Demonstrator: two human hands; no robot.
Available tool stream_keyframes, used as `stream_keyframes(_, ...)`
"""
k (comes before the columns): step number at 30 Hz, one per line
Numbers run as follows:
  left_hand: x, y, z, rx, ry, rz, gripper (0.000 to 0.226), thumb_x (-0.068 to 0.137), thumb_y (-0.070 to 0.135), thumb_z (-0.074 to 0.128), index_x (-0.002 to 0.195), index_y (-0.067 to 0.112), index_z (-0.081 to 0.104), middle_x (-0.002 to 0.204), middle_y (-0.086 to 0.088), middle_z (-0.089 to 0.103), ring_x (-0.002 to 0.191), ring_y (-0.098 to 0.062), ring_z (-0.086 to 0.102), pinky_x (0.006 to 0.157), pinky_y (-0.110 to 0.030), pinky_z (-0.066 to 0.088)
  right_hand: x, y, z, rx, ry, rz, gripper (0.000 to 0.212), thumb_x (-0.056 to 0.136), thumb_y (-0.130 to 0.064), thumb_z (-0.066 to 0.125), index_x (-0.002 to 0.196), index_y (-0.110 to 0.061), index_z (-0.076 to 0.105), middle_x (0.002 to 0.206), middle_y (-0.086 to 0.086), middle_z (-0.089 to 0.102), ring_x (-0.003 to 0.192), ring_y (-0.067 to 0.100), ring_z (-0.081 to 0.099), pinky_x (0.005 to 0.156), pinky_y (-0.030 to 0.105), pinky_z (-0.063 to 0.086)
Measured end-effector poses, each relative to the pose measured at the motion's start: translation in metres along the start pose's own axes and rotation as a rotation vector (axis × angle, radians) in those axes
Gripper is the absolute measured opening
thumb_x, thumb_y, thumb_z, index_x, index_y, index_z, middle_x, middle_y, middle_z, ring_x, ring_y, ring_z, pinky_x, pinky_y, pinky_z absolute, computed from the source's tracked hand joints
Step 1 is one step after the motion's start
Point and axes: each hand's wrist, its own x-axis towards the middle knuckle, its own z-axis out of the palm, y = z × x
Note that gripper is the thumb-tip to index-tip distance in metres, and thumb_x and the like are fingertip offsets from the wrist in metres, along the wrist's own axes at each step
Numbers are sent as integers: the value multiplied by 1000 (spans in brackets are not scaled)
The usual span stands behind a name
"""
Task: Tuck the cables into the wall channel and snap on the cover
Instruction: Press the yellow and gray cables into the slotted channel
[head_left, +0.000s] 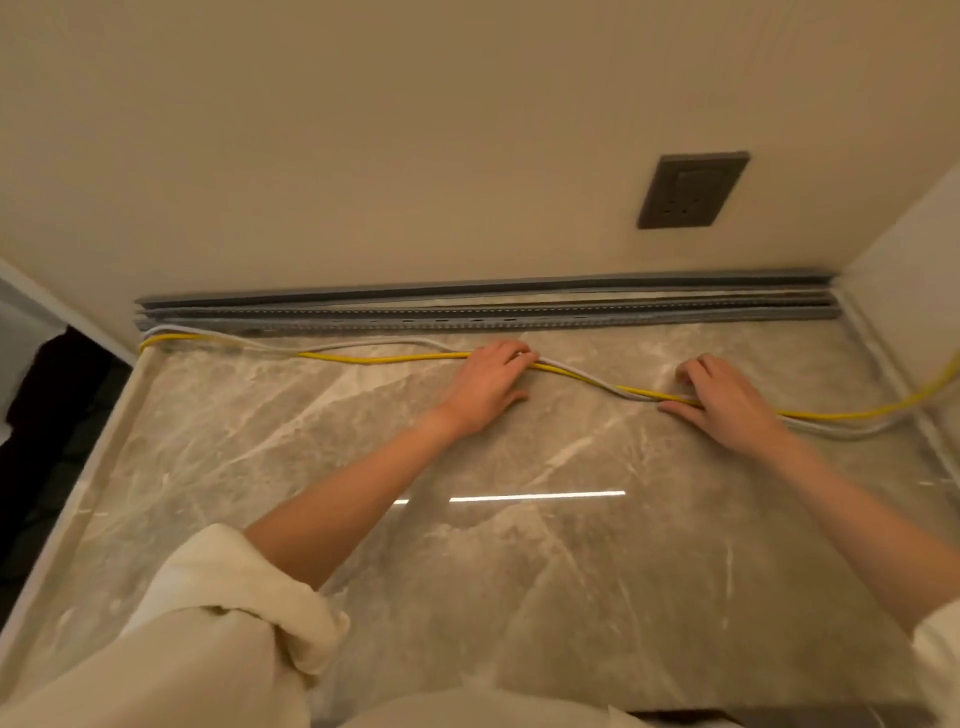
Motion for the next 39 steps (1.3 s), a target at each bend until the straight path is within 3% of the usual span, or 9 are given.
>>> stream_keyframes(8,42,27,22,2,55,-27,25,93,20,52,114,8,59,108,-17,60,100,-34,54,82,-41,43,-21,54,-5,-37,-17,-2,27,87,-27,66,92,-1,59,92,19,58,87,35,56,76,45,49)
stream_keyframes(12,52,31,23,71,50,-45,18,93,16,48,105,7,59,104,-17,60,98,-34,54,79,-42,43,-14,77,-5,-95,-12,-26,23,88,-23,63,94,-1,60,93,19,59,89,37,58,75,45,49)
stream_keyframes(17,75,38,10,106,57,-148,29,80,-1,50,107,4,59,105,-19,64,98,-37,60,79,-43,48,16,102,-18,-38,-21,-16,21,95,-28,50,100,-8,51,98,16,62,85,35,61,67,40,47)
stream_keyframes(20,90,33,-5,125,132,-150,26,83,0,52,106,3,61,102,-20,66,95,-38,62,75,-45,50,37,115,-33,1,14,-54,16,96,-24,47,104,-11,50,100,16,59,85,36,62,66,44,52)
stream_keyframes(27,128,23,-33,130,225,-225,19,93,7,50,103,2,64,96,-21,67,85,-40,63,65,-46,49,73,132,-54,5,266,-99,24,87,-1,60,110,-7,64,98,20,61,76,41,64,59,45,54)
stream_keyframes(34,125,29,-13,153,131,-218,18,91,7,51,100,3,67,94,-19,67,87,-38,61,65,-44,50,84,150,-43,-157,279,-222,33,64,14,75,92,-4,75,78,18,68,72,35,61,61,39,50)
stream_keyframes(39,130,34,-6,119,115,-249,21,93,11,52,104,3,68,99,-18,68,91,-37,61,73,-45,53,85,155,-37,-142,215,-173,31,67,13,74,92,-5,74,79,18,66,72,35,61,48,37,50)
